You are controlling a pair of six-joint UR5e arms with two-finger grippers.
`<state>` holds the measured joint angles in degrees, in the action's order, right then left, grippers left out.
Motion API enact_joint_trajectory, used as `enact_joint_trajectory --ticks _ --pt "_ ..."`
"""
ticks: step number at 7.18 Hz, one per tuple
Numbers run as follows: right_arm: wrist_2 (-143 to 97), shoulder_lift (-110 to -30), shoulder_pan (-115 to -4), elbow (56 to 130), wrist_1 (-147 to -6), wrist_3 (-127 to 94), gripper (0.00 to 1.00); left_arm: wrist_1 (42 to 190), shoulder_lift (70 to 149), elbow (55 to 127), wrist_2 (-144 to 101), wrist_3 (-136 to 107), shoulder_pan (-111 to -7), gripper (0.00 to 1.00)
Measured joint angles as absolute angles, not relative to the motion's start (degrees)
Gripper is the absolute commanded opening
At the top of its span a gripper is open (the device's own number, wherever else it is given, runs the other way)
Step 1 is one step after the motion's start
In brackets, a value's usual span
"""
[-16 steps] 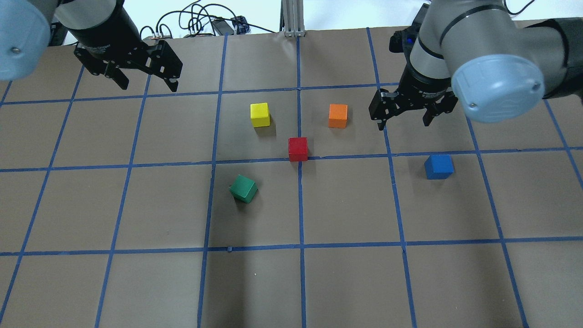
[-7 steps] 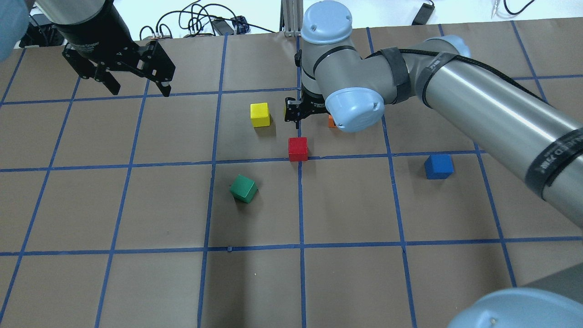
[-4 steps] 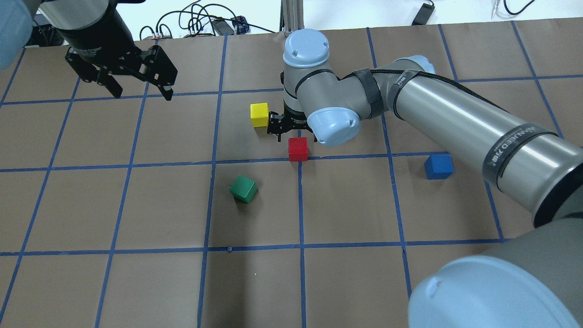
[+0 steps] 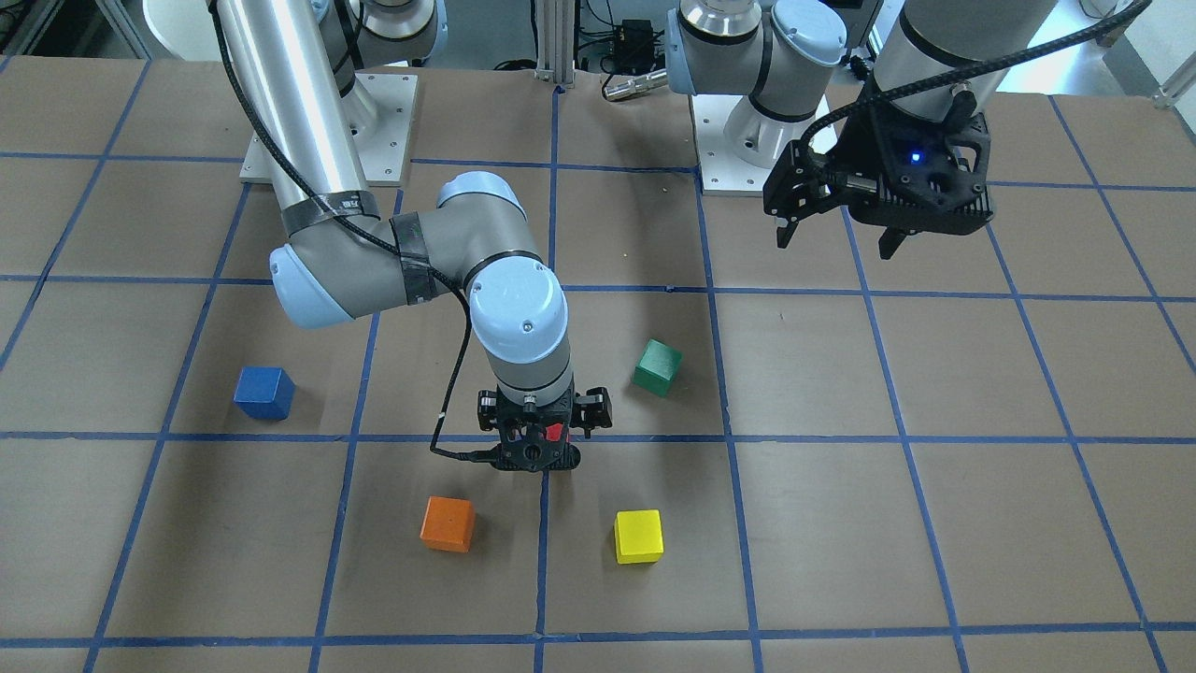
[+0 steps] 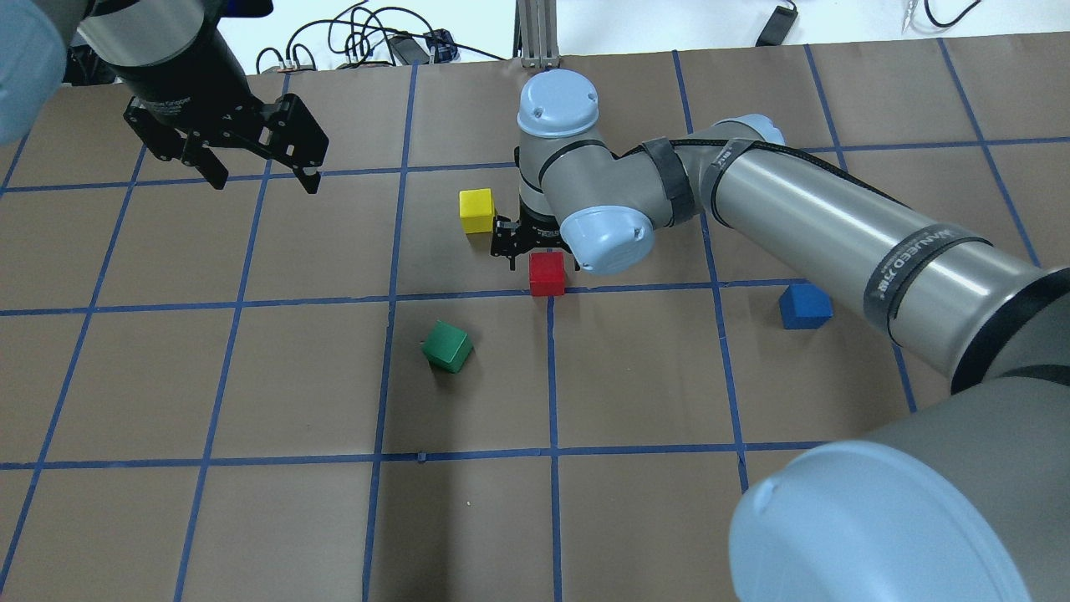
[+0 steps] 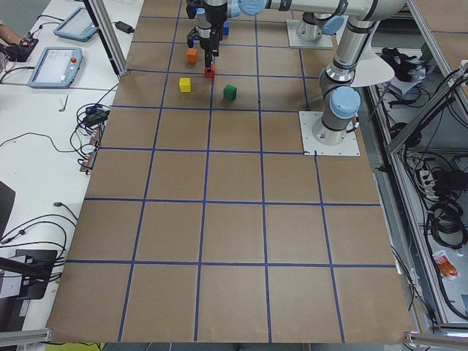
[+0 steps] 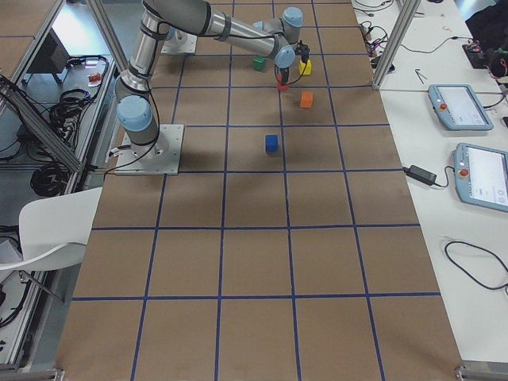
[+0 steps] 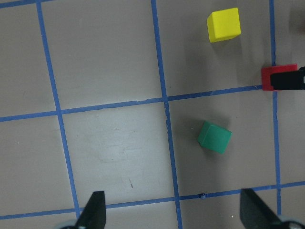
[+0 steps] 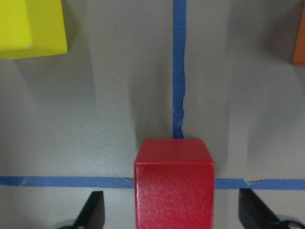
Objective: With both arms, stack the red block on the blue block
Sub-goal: 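Lower the right gripper and close it on the red cube, then lift the red cube and carry it toward the blue cube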
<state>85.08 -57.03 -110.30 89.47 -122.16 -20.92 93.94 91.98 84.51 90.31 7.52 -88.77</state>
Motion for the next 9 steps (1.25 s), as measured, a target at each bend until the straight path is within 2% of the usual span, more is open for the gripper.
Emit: enact_joint_trajectory --ticks 1,2,3,7,9 --pt "85.13 -56.73 -110.30 89.47 -122.16 -20.69 0.68 93.90 91.99 84.51 90.30 7.46 -88.77 1.00" --pt "85.30 -56.41 -110.30 89.45 -122.17 -20.43 0.23 93.88 92.01 84.52 90.33 7.44 -88.77 1.00" --pt "85.35 -56.15 -110.30 89.42 -122.15 -20.41 0.00 93.87 92.02 84.54 90.35 7.39 -88.77 1.00" --pt "85.65 -57.45 -109.88 88.29 -121.13 -20.71 0.00 93.12 92.02 84.53 90.27 6.91 -88.77 1.00" --pt "86.12 -61.47 -108.23 84.52 -113.10 -20.33 0.00 93.00 91.97 84.55 90.26 6.86 -88.77 1.00"
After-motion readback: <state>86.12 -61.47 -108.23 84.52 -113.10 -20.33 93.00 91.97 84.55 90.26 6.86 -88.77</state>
